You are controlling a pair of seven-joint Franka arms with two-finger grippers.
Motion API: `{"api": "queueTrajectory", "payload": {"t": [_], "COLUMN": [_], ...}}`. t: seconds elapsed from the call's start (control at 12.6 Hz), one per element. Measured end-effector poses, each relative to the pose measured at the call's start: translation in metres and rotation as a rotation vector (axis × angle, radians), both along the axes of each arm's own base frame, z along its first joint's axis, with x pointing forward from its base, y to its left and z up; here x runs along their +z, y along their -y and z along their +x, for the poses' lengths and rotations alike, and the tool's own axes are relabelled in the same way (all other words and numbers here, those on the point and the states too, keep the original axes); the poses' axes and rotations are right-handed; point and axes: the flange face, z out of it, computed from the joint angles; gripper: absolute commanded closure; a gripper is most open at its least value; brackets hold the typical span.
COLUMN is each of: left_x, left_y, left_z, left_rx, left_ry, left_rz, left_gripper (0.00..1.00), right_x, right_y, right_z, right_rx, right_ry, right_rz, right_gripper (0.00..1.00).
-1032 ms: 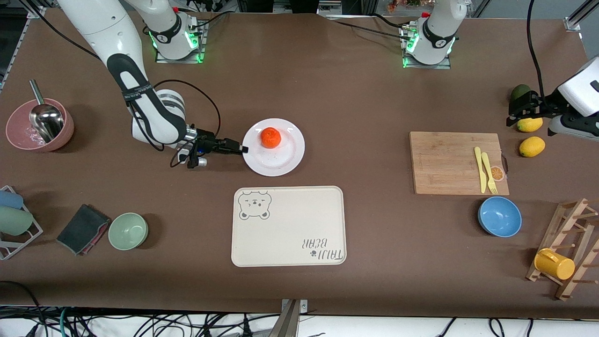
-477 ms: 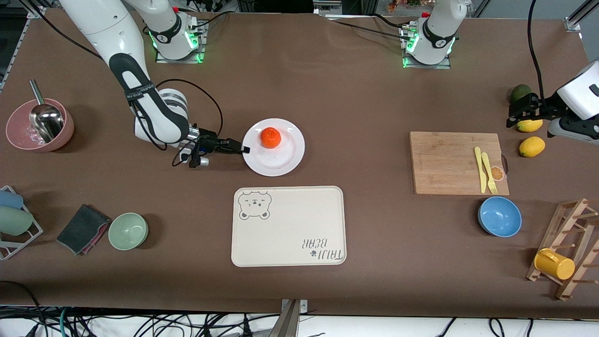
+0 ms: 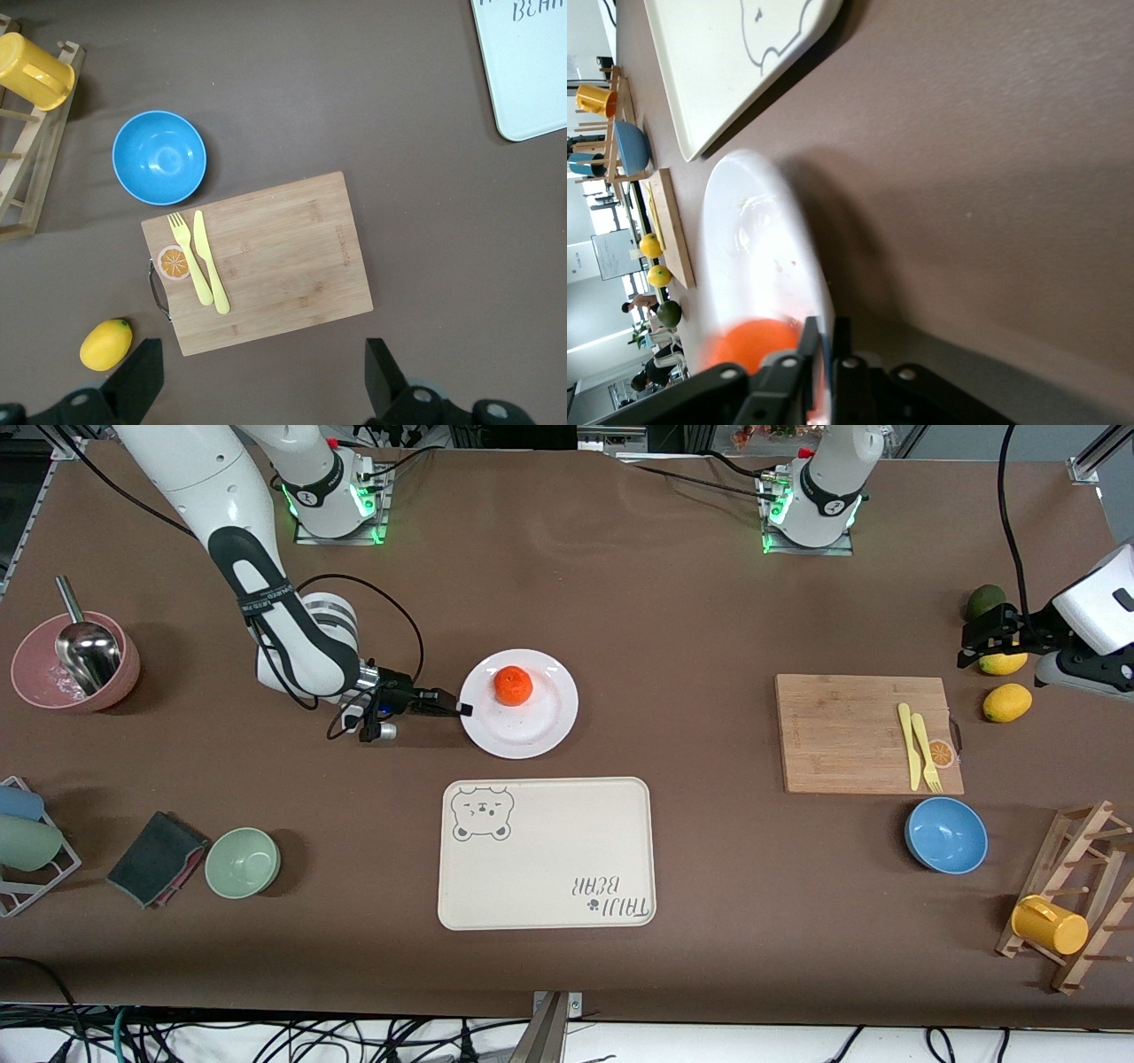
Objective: Place orange and plate with both arms
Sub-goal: 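Close the right gripper on the plate rim and lift it, then move the plate with the right gripper onto the bear tray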
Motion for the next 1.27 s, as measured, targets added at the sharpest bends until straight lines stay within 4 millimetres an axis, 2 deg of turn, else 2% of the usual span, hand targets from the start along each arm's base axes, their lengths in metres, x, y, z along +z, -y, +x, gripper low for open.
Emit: {"api": "queueTrajectory", "payload": {"t": [0.48,0.64,1.03,1.27], "left_x": [0.0,-0.001,-0.002,-0.004], "left_y": [0.0,0.0,0.0,-0.001], "left_z": [0.0,0.0,0.001,0.002], "left_rx": [0.0,0.0,0.001,0.001], "left_ry": [-0.001,-0.001,-0.003,-0.007], "left_rz": [0.0,0.0,0.0,0.0], "left_gripper": [0.0,0.0,0.0,0.0], "right_x": [0.003,0.011,0.073,0.116], "right_y": [-0.003,-0.005,0.0,0.005], "right_z": [0.002,0.013,0.062,0.108], "right_rx": [0.01,0.008,-0.055,-0.143], "right_ry": [0.02,0.052,0.159,0.188], "right_rz": [0.003,0.008,0.029,0.069], "right_gripper": [1.0,1.0,1.0,1.0]}}
